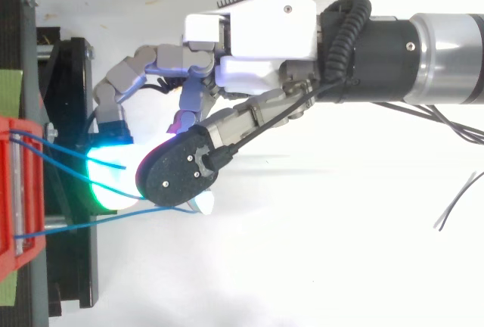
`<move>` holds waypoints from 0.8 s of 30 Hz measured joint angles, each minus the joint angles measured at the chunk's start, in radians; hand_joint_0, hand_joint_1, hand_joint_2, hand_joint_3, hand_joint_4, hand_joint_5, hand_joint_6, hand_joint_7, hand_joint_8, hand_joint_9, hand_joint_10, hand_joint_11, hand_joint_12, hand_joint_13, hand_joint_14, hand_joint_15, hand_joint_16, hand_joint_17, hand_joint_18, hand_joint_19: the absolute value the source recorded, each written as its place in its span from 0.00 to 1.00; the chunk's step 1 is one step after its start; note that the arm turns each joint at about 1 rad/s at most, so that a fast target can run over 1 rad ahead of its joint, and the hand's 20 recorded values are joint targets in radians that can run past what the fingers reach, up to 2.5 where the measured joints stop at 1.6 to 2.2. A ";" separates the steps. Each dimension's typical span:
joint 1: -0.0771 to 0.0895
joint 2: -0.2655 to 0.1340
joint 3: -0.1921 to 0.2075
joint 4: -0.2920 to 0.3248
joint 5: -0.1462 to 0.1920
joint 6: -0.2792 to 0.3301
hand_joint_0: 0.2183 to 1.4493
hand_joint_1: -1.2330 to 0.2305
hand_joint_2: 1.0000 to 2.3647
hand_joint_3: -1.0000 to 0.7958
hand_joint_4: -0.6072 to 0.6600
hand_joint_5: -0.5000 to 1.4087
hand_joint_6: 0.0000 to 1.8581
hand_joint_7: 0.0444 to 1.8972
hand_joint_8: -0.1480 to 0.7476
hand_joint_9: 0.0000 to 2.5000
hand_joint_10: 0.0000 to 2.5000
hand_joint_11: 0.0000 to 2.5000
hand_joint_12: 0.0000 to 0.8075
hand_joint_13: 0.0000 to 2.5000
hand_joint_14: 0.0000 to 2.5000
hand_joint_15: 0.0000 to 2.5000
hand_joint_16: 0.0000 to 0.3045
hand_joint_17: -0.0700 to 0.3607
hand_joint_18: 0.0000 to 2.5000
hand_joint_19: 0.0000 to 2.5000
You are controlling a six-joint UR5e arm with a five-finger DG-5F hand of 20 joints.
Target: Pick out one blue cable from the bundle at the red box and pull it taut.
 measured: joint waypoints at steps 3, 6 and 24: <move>0.000 0.000 0.000 0.001 -0.001 0.000 0.29 0.41 0.00 0.28 0.30 0.21 0.44 0.51 0.37 0.57 0.01 0.29 0.34 0.40 0.01 0.21 0.14 0.38 0.32 0.25; 0.000 0.000 0.000 0.002 -0.001 0.000 0.30 0.38 0.00 0.31 0.29 0.22 0.45 0.51 0.37 0.57 0.01 0.29 0.33 0.40 0.01 0.21 0.14 0.38 0.32 0.26; 0.000 0.000 0.000 -0.004 0.000 -0.024 0.31 0.35 0.01 0.42 0.28 0.23 0.48 0.49 0.34 0.58 0.01 0.29 0.33 0.40 0.01 0.21 0.14 0.38 0.32 0.26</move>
